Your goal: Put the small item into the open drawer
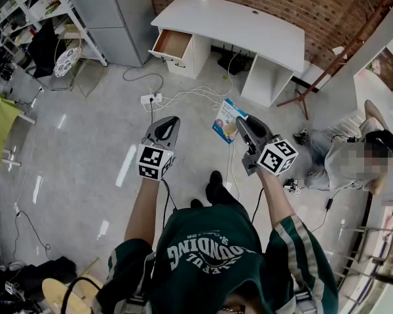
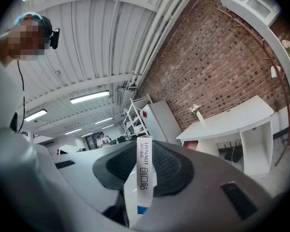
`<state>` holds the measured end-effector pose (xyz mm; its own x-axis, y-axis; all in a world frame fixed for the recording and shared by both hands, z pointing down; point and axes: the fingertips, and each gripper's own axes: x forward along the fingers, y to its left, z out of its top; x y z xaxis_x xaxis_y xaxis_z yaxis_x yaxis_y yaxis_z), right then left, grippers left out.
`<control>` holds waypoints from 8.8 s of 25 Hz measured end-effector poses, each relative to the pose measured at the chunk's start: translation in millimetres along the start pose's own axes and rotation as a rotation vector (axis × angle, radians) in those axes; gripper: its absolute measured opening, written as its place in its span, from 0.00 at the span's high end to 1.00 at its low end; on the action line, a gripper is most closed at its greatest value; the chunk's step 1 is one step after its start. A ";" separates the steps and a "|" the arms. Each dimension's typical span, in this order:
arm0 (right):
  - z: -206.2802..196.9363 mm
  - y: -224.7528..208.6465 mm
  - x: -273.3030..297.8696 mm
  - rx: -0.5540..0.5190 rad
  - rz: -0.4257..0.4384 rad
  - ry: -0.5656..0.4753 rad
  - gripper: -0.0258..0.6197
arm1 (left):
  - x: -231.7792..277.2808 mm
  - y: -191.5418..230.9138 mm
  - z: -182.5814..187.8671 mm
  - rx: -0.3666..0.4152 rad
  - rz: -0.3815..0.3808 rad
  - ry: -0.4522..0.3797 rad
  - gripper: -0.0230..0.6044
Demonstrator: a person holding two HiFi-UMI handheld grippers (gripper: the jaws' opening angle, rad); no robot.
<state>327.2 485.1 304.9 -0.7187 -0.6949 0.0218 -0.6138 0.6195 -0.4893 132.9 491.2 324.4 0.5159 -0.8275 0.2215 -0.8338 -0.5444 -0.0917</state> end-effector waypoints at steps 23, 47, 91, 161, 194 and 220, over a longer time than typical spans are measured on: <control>-1.8 1.0 6.2 0.012 0.040 -0.014 0.79 | 4.4 5.1 -4.9 -0.011 0.001 0.008 0.93; 21.8 -57.3 80.2 0.074 0.072 0.006 0.79 | 74.1 57.9 -0.3 -0.032 0.025 0.039 0.93; 60.4 -167.6 222.8 0.110 0.169 0.123 0.79 | 216.0 157.0 0.8 -0.114 0.118 0.063 0.93; 69.1 -300.3 651.0 0.200 0.144 0.235 0.79 | 414.8 511.3 -44.8 -0.199 0.143 0.157 0.93; 3.9 -335.0 740.1 0.173 0.038 0.332 0.79 | 459.2 581.6 -124.8 -0.296 0.075 0.179 0.93; -69.0 -375.8 801.2 0.028 -0.008 0.397 0.79 | 496.0 616.4 -205.3 -0.357 0.081 0.206 0.93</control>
<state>-40.4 -279.2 566.4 -0.7878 -0.5010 0.3584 -0.6146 0.6007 -0.5113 -165.5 -226.6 577.1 0.4263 -0.8009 0.4205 -0.9044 -0.3672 0.2175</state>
